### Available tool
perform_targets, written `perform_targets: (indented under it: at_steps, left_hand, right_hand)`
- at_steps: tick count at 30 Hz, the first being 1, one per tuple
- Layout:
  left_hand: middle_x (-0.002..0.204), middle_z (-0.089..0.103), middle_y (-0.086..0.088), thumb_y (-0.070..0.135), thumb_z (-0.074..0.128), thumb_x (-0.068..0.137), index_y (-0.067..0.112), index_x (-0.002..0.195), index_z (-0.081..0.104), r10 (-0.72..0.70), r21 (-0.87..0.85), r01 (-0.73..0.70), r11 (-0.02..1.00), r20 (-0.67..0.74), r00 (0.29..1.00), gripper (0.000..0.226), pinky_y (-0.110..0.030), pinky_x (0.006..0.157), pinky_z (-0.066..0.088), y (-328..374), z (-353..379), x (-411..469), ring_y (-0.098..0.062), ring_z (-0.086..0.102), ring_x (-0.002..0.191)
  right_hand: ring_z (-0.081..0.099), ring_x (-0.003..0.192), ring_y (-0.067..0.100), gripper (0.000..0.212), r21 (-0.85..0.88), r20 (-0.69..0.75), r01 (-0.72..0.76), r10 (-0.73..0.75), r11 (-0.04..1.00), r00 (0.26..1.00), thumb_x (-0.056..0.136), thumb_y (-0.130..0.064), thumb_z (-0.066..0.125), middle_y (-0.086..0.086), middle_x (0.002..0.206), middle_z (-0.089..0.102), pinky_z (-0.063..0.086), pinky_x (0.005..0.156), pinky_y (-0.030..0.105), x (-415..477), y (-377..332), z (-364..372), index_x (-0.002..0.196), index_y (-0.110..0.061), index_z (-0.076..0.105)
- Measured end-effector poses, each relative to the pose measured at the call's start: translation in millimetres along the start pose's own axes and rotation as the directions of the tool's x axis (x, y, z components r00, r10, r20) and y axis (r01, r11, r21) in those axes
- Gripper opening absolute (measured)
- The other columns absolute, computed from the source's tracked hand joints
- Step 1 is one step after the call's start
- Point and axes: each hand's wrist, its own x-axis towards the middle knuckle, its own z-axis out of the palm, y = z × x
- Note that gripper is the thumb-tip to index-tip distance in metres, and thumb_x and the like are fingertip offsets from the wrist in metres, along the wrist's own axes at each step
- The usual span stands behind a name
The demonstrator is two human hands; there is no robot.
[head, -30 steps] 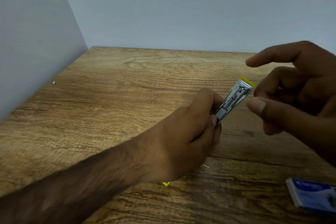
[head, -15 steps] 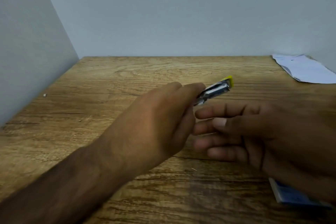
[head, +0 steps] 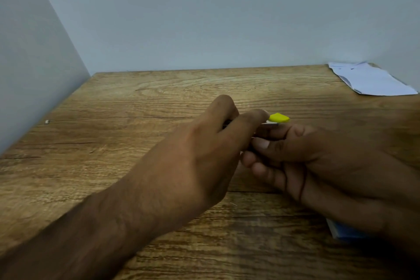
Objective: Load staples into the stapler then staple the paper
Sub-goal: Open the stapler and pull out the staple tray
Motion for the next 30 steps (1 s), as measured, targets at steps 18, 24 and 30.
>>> perform_targets:
  at_steps: [18,24,30]
  left_hand:
    - [0.071,0.074,-0.005,0.027,0.064,0.087,0.026,0.099,0.076,-0.322,-0.706,0.651,0.277,0.570,0.756,0.017,-0.020,0.037,0.042,-37,0,2,-0.008,0.056,0.044]
    - [0.067,0.069,-0.008,0.027,0.067,0.065,0.023,0.090,0.074,-0.225,-0.699,0.693,0.178,0.657,0.720,0.026,-0.021,0.037,0.044,-32,9,0,-0.012,0.055,0.035]
    - [0.057,0.067,-0.012,0.015,0.057,0.073,0.010,0.095,0.063,-0.311,-0.659,0.722,0.211,0.655,0.689,0.023,-0.020,0.037,0.038,-32,12,4,-0.019,0.050,0.029]
  right_hand:
    - [0.073,0.061,0.015,0.034,-0.483,-0.034,-0.055,0.044,0.874,0.998,0.065,-0.032,0.085,0.009,0.084,0.079,0.055,0.049,0.020,-7,-23,-9,0.091,-0.010,0.082]
    - [0.073,0.060,0.016,0.033,-0.586,0.018,0.054,-0.054,0.809,0.998,0.061,-0.026,0.082,0.012,0.077,0.078,0.055,0.047,0.021,-11,-30,-9,0.088,-0.007,0.081]
    - [0.071,0.053,0.020,0.034,-0.759,0.085,0.213,-0.230,0.615,0.969,0.059,-0.024,0.084,0.016,0.075,0.076,0.050,0.040,0.024,-23,-48,-6,0.090,-0.010,0.080]
